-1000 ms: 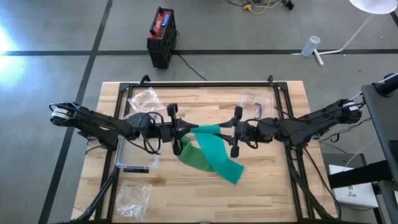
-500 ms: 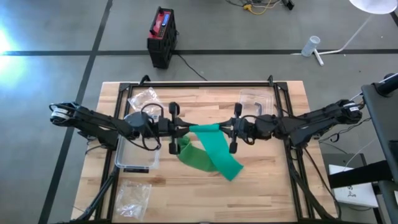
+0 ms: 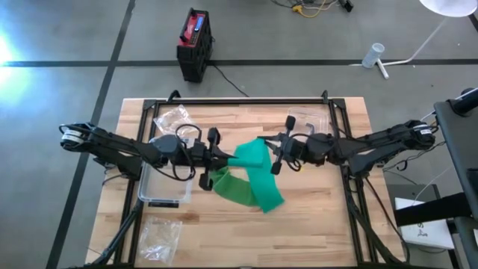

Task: Roll bandage
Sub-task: Roll the light green bandage

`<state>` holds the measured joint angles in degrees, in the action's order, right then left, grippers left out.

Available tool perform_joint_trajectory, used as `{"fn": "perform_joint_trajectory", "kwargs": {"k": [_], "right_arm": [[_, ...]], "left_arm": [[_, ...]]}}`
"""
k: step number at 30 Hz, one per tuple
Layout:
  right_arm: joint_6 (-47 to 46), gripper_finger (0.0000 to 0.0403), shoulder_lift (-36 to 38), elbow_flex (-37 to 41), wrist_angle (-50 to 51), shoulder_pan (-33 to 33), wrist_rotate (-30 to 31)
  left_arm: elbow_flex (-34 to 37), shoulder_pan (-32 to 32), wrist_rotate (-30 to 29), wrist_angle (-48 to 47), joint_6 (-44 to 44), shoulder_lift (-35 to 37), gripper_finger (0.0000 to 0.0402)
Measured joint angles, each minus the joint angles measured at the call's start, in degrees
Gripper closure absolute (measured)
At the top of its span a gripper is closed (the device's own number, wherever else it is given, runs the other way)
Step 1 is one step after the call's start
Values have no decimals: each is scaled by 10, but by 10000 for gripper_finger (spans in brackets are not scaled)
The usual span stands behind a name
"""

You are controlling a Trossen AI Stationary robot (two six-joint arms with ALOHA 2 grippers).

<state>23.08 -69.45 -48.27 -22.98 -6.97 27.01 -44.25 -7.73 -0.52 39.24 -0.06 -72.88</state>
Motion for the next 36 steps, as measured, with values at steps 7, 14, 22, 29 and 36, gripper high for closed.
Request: {"fn": "perform_joint_trajectory", "kwargs": {"k": [7, 14, 22, 29, 36], "right_arm": [[64, 403, 1, -33, -23, 1, 0], [75, 403, 0, -55, 7, 13, 0], [8, 403, 0, -53, 72, 47, 10], [-49, 403, 0, -51, 167, 52, 13], [-88, 403, 0, -28, 178, 52, 12]], "left_arm": [[0, 0, 0, -32, -17, -14, 401], [0, 0, 2, -31, -17, -41, 401], [-1, 1, 36, -19, -5, -43, 401], [0, 1, 45, -22, -4, -26, 401], [1, 1, 50, 17, 11, -14, 401]]}}
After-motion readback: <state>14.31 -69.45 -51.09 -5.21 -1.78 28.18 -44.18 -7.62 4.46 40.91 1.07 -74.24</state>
